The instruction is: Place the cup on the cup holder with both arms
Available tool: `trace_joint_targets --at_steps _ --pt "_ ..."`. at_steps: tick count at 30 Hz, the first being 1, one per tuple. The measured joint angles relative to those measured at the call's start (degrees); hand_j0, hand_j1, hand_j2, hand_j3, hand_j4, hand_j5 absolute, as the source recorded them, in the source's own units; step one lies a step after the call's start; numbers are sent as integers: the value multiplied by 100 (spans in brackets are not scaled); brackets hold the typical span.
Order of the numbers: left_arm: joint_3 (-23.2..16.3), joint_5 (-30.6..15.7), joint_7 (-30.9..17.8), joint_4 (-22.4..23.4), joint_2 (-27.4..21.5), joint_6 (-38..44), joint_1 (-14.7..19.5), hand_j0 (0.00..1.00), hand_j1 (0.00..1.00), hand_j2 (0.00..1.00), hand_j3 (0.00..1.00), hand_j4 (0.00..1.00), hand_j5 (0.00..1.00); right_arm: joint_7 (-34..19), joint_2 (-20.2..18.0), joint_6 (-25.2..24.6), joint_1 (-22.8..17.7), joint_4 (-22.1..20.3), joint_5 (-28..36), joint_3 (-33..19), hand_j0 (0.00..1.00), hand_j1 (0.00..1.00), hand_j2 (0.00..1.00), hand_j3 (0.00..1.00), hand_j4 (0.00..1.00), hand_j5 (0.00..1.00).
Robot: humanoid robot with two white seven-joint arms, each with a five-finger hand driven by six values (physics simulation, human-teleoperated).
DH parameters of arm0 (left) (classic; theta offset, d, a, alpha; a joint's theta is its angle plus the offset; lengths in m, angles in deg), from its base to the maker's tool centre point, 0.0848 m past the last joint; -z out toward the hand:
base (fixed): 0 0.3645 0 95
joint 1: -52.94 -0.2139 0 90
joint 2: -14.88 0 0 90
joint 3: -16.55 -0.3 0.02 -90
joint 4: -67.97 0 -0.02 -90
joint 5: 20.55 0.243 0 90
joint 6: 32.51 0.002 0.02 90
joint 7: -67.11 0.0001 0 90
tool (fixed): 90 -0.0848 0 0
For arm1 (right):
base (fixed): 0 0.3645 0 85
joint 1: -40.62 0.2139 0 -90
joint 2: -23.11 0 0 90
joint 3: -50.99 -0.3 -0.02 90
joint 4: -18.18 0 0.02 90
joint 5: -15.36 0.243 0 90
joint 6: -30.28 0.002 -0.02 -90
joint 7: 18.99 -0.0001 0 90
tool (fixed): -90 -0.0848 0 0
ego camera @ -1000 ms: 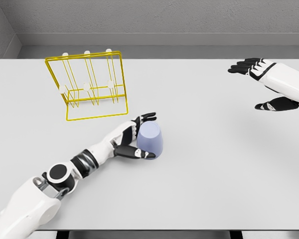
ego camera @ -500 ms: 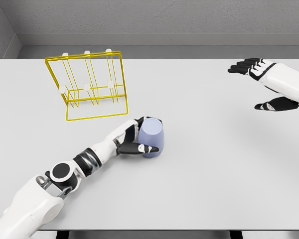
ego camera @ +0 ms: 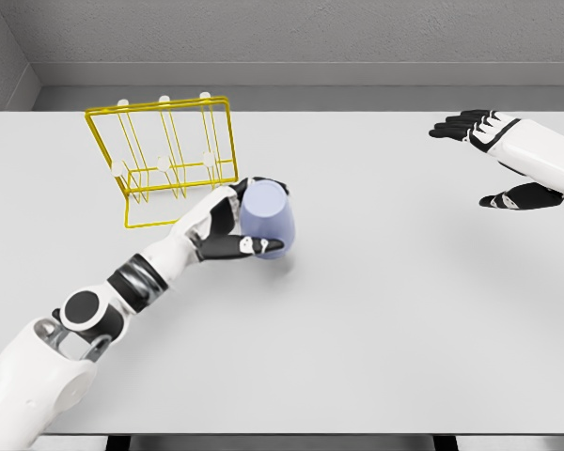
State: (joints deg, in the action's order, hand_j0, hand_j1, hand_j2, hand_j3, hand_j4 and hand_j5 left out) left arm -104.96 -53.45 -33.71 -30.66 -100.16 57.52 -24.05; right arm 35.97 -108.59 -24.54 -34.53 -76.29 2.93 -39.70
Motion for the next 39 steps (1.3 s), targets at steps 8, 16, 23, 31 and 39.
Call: trace_joint_targets --at_steps 8,16,23,31,39 --pt "208 -4 0 -343 -322 -20 18 62 62 62 62 62 62 0 0 0 0 0 0 0 100 100 100 100 100 100" --pt "351 -39 2 -436 -704 -136 255 62 62 62 62 62 62 0 0 0 0 0 0 1 100 100 100 100 100 100" --pt "421 -52 7 -443 -820 -165 396 62 62 62 62 62 62 0 0 0 -9 -1 0 1 100 100 100 100 100 100" --pt "648 -164 8 -427 -914 -162 457 62 62 62 62 62 62 0 0 0 0 0 0 2 100 100 100 100 100 100" --pt "780 -226 7 -274 -919 -146 571 62 62 62 62 62 62 0 0 0 0 0 0 1 100 100 100 100 100 100"
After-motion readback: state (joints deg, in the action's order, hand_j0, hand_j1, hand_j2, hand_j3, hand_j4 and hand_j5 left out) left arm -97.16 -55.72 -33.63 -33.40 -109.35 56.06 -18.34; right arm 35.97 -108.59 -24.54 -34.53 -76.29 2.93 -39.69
